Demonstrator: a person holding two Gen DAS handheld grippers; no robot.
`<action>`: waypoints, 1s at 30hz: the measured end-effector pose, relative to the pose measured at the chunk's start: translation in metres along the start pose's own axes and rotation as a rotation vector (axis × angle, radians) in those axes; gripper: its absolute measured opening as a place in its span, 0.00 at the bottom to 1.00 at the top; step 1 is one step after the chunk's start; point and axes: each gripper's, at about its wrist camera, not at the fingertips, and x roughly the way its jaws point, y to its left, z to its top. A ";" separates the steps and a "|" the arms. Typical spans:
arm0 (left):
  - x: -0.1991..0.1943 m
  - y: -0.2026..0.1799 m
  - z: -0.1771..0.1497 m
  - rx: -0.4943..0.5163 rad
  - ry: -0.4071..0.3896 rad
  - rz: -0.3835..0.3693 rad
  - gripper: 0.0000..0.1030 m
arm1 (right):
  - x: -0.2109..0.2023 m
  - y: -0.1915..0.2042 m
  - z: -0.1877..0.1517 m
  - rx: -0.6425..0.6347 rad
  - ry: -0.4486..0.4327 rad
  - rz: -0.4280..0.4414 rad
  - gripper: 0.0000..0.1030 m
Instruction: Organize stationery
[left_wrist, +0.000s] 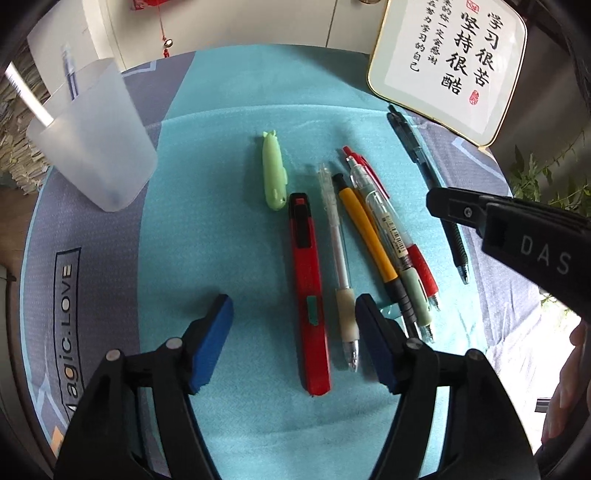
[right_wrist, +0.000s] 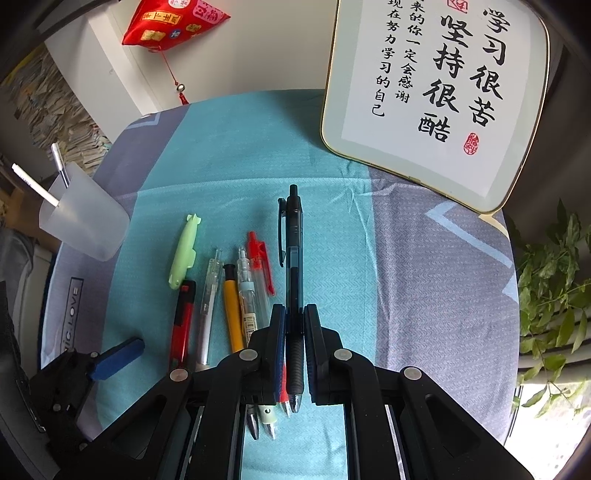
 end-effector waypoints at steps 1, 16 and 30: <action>-0.002 0.008 -0.001 -0.032 0.007 -0.021 0.62 | 0.000 -0.002 0.000 0.003 -0.001 -0.003 0.10; 0.001 -0.002 0.005 -0.033 0.005 0.001 0.64 | 0.004 -0.004 0.000 0.021 0.003 0.019 0.10; -0.001 -0.007 0.005 -0.036 0.006 -0.078 0.11 | 0.020 -0.015 -0.009 0.023 0.041 -0.022 0.10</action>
